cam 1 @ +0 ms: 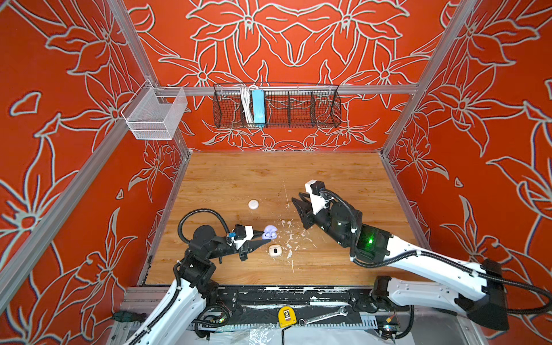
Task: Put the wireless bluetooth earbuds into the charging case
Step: 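Push the lilac case lid shut with the right gripper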
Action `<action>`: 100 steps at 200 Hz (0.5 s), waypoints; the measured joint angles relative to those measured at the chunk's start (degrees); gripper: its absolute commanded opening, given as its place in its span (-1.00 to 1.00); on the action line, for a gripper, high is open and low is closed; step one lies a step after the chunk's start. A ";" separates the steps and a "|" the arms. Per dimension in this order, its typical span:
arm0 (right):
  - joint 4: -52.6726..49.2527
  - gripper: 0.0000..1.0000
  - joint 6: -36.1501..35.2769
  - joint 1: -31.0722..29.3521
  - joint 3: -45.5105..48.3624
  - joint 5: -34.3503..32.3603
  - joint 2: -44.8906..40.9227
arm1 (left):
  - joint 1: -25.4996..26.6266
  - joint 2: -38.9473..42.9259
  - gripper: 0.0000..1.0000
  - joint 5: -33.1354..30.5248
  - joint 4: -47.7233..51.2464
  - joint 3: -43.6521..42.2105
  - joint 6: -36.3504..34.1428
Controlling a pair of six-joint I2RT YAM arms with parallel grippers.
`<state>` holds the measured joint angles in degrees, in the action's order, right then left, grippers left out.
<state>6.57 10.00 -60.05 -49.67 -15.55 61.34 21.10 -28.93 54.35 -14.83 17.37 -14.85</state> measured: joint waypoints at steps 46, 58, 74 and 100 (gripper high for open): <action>-0.24 -0.28 -0.13 0.02 0.76 13.35 5.84 | 3.34 -1.99 -1.00 2.01 2.71 2.62 -4.00; -0.33 -0.28 -0.17 0.02 0.76 15.93 7.50 | 3.63 -1.99 -1.00 2.19 3.02 2.75 -4.70; -0.28 -0.28 -0.42 0.02 0.76 19.45 8.81 | 3.72 -1.99 -1.00 2.23 3.48 2.75 -5.33; 0.87 -0.28 -0.68 0.02 0.76 24.63 9.05 | 3.72 -2.01 -1.00 2.16 3.87 2.75 -5.88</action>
<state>7.44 9.32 -60.03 -48.90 9.08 70.39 24.82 -30.94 56.51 -10.96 20.12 -20.73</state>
